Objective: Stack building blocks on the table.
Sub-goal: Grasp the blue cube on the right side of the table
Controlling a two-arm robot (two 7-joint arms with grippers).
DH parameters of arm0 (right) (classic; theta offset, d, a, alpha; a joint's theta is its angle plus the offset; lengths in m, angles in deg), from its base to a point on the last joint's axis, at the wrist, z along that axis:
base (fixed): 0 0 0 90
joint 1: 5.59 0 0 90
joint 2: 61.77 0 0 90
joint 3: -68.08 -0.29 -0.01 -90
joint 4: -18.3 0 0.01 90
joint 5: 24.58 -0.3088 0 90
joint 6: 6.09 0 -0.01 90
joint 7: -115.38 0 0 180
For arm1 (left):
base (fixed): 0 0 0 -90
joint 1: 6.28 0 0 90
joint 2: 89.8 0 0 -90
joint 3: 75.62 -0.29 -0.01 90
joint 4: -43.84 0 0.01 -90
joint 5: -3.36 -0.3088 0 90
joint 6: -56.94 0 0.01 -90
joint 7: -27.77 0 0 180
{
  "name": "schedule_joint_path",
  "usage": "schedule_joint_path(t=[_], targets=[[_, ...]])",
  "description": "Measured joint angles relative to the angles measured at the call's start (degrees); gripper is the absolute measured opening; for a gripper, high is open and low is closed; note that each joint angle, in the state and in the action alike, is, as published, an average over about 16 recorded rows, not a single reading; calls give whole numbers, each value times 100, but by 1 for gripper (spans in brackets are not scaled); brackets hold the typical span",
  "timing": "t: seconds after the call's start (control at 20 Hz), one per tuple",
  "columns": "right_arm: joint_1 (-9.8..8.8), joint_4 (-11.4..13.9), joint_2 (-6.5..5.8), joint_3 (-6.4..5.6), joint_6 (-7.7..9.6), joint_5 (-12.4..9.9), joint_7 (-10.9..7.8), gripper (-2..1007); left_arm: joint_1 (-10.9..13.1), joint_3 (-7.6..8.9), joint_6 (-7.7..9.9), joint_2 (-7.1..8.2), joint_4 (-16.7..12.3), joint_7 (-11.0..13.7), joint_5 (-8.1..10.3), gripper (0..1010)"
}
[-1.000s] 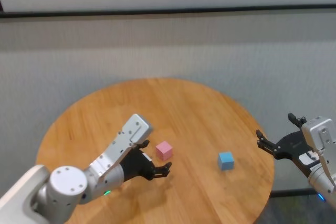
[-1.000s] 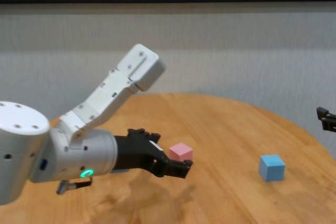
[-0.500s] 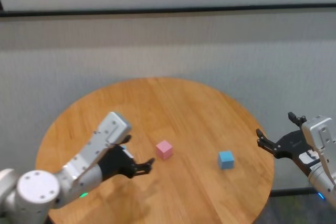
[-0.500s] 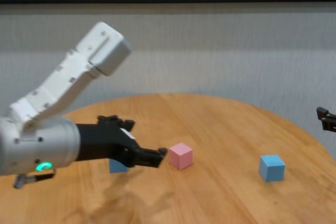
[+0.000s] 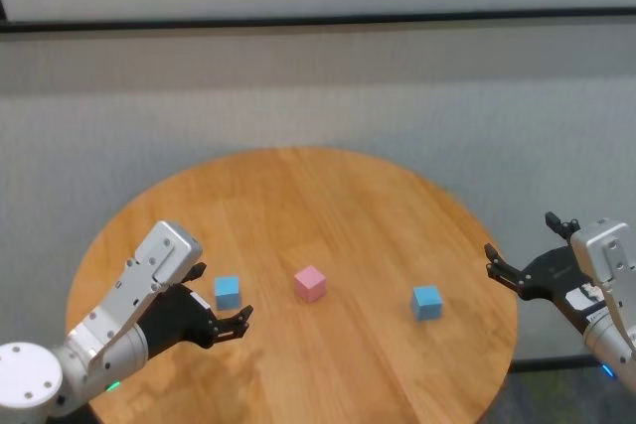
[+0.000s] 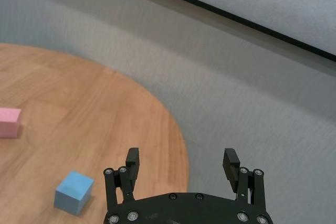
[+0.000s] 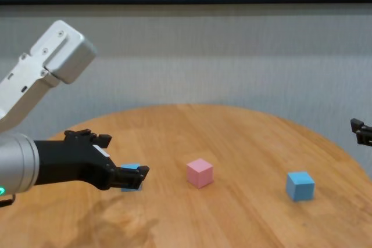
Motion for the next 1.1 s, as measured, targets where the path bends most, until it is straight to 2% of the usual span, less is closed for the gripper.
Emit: schedule_joint_path(t=[0.2,0.4,0.75,1.1], targets=[[-18,87,107,4,246,-56,-30,1005,52,36,15,42,-54,-6,15,1000],[-43,183,277,11,568,-137,-55,1005,24,19,-3,16,-14,6,14,1000],[-92,294,676,-15,1160,-338,-47,1005,-13,-4,-28,-16,41,18,10,1000],[-97,240,1044,-88,1530,-425,86,1005,-33,-16,-42,-32,69,24,7,1000]])
